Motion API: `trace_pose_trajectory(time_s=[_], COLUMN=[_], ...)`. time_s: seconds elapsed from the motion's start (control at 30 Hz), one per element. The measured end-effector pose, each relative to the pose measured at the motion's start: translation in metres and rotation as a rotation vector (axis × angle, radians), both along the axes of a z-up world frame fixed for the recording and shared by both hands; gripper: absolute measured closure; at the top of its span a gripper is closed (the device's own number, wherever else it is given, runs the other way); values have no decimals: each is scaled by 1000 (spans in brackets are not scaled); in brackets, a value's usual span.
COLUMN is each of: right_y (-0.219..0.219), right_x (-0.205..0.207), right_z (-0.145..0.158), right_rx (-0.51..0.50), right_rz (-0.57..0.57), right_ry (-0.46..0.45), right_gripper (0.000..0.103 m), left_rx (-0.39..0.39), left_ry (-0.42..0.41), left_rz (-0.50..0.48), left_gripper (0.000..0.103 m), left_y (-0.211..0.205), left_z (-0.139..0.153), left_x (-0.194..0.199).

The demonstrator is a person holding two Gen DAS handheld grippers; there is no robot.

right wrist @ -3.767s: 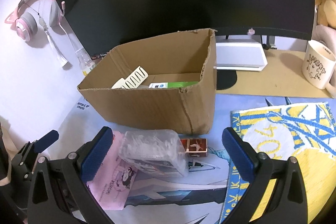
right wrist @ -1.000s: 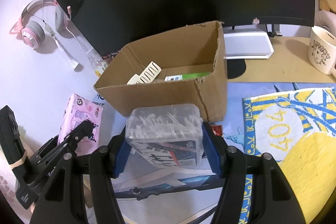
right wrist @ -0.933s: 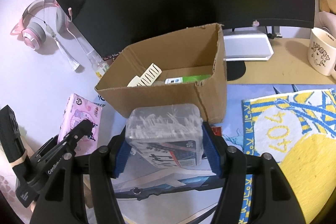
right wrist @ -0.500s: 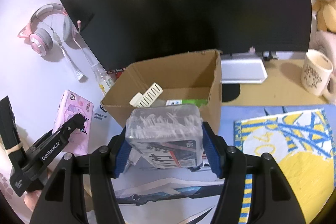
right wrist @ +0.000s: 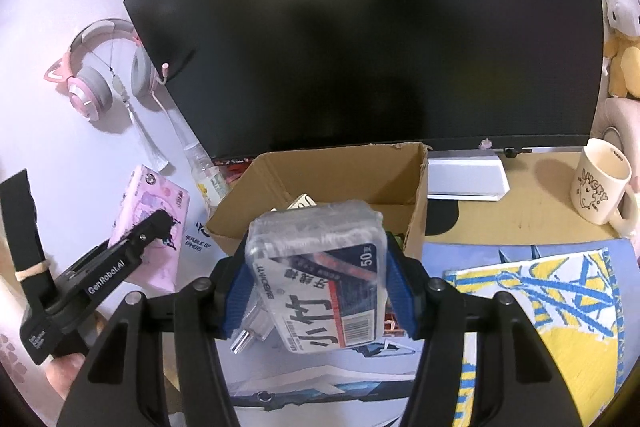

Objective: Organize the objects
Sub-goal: 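Lift and carry the pink pouch and clear floss-pick box over the cardboard box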

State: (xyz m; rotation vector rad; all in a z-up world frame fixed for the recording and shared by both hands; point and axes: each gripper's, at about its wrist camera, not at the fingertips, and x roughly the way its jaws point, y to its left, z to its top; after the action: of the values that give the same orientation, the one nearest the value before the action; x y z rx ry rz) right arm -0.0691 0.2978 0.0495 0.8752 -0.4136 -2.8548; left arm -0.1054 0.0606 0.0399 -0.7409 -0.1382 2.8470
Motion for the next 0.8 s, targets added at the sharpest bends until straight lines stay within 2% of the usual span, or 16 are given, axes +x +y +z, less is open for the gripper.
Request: trace_pose_trajectory(time_s=[0.23,0.33,0.4,0.6,0.8], right_y=[6,5,4,4,14], right_x=[-7,-13,-17,-29,-46], right_z=[17,25,28,27,17], right_rx=[-30,-45,-48,-30,-66], right_rz=[-4,7,15,10,8], right_ry=[44,66,70,64,59], right_gripper=[40,40,40,40,40], left_rx=[7,39,26,18,-17], left_ry=[47,106,126,122,164], left_rz=[2,5,-1,-39,-44], left_gripper=[65,65,65,65,65], left_y=[4,6,12,23,30], left_z=[10,13,15,14,9], left_x=[-7,-4,-1,-10,-24])
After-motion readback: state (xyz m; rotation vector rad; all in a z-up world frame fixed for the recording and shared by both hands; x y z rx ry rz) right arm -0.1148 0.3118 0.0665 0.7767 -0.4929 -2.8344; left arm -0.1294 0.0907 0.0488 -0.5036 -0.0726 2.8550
